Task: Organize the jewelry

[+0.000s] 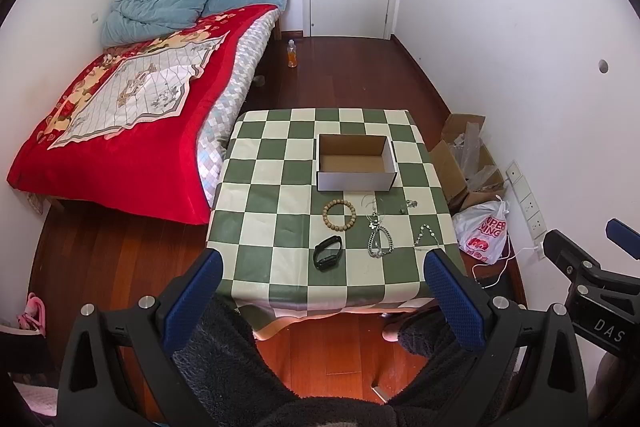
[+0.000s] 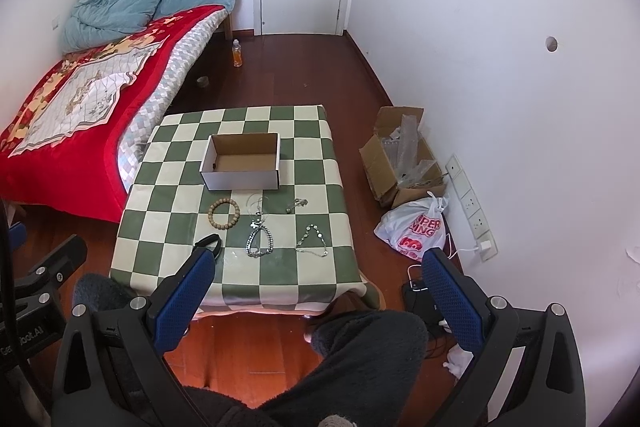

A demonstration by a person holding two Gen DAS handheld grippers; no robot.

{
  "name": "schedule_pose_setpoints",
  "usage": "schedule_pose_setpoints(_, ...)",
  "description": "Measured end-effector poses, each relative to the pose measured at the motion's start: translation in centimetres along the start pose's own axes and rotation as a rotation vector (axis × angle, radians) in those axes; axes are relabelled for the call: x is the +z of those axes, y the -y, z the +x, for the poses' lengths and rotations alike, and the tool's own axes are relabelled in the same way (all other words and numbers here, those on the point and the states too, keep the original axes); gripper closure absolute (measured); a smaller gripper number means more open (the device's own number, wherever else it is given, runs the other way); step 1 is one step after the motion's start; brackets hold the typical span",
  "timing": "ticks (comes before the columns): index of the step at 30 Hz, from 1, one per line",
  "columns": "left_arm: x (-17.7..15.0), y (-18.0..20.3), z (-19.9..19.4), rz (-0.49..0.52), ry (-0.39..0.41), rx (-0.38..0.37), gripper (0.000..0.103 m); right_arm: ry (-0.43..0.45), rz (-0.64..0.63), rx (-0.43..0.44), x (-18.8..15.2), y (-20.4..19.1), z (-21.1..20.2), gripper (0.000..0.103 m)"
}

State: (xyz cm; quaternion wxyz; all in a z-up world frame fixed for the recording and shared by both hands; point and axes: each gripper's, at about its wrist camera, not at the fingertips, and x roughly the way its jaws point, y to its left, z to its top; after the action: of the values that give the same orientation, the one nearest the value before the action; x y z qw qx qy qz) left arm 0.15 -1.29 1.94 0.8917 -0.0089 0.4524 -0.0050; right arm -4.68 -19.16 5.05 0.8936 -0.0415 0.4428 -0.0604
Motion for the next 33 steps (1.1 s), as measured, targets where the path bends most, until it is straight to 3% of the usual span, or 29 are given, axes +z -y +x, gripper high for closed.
schedule_pose_setpoints(18, -0.2, -0.2, -0.2, -0.003, 0.003, -0.005, 0.0, 0.015, -0.002, 0.009, -0.5, -0.9, -1.0, 0.0)
schedule_pose_setpoints(21, -0.1, -0.4, 0.0, -0.007, 0.032, 0.025, 0.0, 0.018, 0.004, 0.008, -0.5, -0.7, -0.8, 0.0)
schedule_pose_setpoints(27, 1.9, -1.9, 4.2, -0.018, 0.042, 0.147, 0.0, -0.001, 0.071, 0.019, -0.2, 0.5, 1.5, 0.0)
schedule_pose_setpoints(33, 2.6, -3.5, 11.5, -0.016, -0.063, 0.213, 0.0, -0.078, 0.114, -0.005, 0.3, 1.6, 7.8, 0.0)
